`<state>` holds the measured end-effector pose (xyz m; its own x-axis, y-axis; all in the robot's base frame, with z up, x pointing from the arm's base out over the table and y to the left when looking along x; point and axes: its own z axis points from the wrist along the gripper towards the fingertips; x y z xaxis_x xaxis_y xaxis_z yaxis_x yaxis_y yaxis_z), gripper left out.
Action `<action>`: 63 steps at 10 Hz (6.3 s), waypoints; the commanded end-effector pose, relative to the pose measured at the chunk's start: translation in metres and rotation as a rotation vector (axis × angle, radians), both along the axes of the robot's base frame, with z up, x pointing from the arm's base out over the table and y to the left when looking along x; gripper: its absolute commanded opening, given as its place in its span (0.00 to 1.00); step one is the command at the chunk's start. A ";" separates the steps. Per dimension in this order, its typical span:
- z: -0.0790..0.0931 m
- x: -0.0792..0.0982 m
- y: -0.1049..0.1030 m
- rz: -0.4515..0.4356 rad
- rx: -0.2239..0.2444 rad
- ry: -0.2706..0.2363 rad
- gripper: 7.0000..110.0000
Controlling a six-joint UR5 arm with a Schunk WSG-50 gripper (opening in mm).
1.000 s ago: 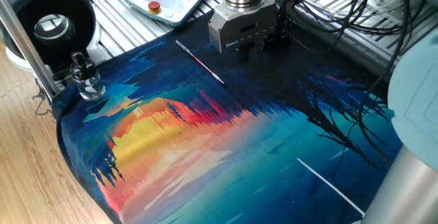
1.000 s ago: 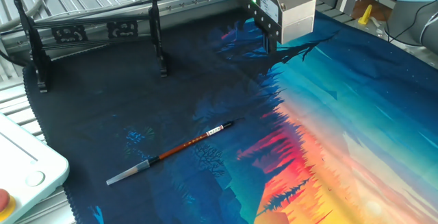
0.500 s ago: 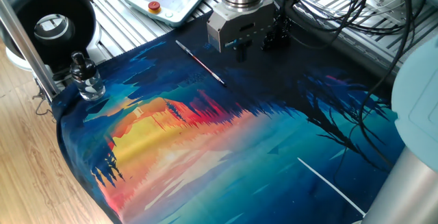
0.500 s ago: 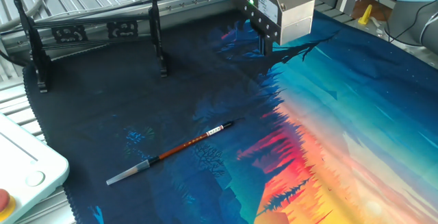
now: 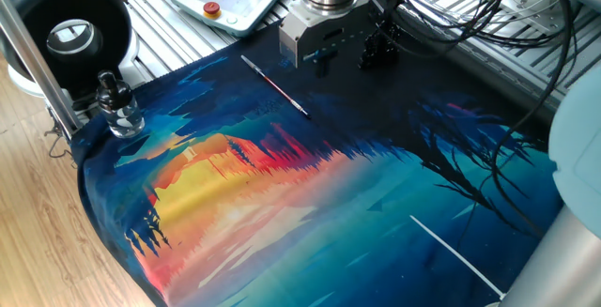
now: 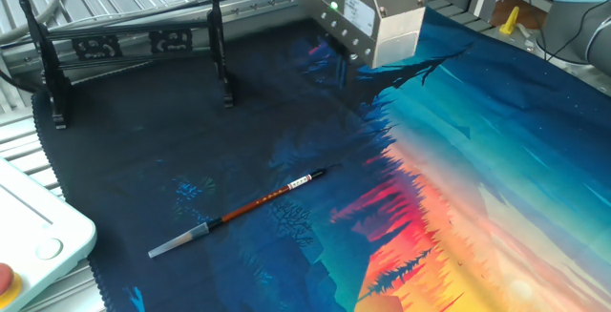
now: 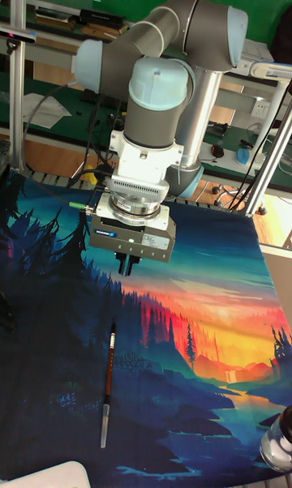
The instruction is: Place the brush on the pen rack
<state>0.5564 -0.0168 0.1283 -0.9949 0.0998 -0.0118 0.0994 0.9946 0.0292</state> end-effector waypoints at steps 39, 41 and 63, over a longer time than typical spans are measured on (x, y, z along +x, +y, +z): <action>-0.128 0.087 0.001 0.051 0.025 0.140 0.15; -0.129 0.089 0.001 0.049 0.025 0.135 0.15; -0.133 0.115 0.003 0.092 0.014 -0.074 0.15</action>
<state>0.6733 -0.0131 -0.0056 -0.9957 0.0007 -0.0925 -0.0034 0.9990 0.0436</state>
